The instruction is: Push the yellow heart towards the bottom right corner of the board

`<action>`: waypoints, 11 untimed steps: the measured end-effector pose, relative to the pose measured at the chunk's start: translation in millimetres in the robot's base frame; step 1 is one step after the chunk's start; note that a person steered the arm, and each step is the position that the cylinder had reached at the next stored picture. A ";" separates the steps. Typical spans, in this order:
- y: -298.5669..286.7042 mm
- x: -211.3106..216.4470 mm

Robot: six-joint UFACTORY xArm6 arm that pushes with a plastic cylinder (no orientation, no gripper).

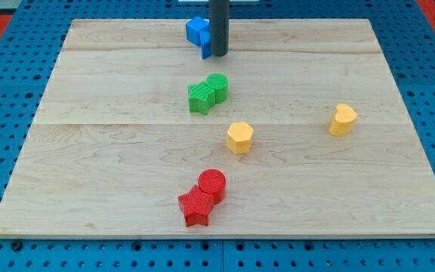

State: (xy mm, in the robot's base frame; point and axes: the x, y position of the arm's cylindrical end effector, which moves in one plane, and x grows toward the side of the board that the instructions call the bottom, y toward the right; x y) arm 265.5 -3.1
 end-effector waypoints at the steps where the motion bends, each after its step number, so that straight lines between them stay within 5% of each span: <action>1: -2.4 -11.2; 11: 100.2 -3.3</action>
State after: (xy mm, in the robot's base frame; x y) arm 262.2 97.1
